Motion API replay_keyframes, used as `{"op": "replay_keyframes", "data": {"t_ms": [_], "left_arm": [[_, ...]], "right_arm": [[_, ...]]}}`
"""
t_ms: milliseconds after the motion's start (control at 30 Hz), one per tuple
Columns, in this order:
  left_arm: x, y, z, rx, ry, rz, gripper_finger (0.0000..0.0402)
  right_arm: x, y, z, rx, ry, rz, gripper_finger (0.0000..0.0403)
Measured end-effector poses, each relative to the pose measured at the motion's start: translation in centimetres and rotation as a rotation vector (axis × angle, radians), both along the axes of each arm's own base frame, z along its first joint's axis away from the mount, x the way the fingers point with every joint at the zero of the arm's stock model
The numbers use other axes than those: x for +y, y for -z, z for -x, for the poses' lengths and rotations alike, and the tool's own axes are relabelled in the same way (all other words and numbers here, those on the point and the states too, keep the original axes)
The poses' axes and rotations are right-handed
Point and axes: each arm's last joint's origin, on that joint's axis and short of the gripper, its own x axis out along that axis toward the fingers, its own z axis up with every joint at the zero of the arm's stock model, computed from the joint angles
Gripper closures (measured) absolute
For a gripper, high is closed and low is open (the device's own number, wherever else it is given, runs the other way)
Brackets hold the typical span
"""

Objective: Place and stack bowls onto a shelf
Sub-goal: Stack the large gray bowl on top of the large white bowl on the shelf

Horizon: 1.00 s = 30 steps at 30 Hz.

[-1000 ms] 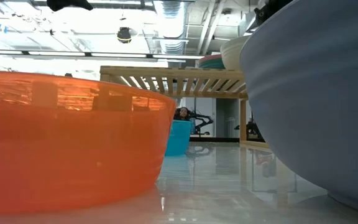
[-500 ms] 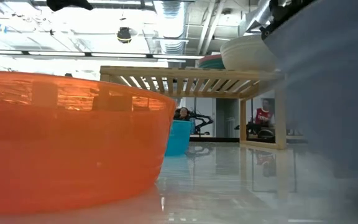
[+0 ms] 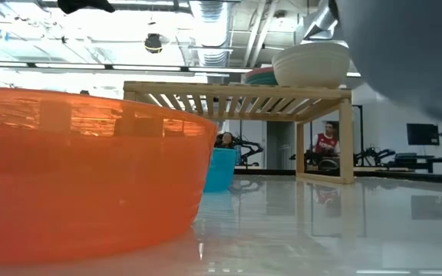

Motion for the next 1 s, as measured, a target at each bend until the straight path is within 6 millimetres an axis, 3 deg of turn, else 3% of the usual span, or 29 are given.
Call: {"op": "replay_keyframes", "data": {"t_ms": [200,467,600,733,1000], "left_arm": [[0.0,0.0,0.0,0.000,0.000,-0.001,0.0136],[0.0,0.0,0.0,0.000,0.000,-0.001,0.0136],[0.0,0.0,0.0,0.003,0.000,-0.014,0.0136],[0.1,0.0,0.0,0.004,-0.015,-0.033,0.0136],[0.1,0.0,0.0,-0.001,-0.027,-0.018,0.0136]], "right_arm": [[-5.1,-6.6,3.7,-0.087,0.164,0.042,0.0374],[-12.4,-14.6,10.6,-0.499,0.545,0.142,0.0374],[-15.4,-16.7,13.9,-0.663,0.715,0.234,0.0374],[-17.8,-17.8,15.6,-0.759,0.793,0.323,0.0374],[-21.7,-19.0,15.7,-0.692,0.755,0.373,0.0374]]}}
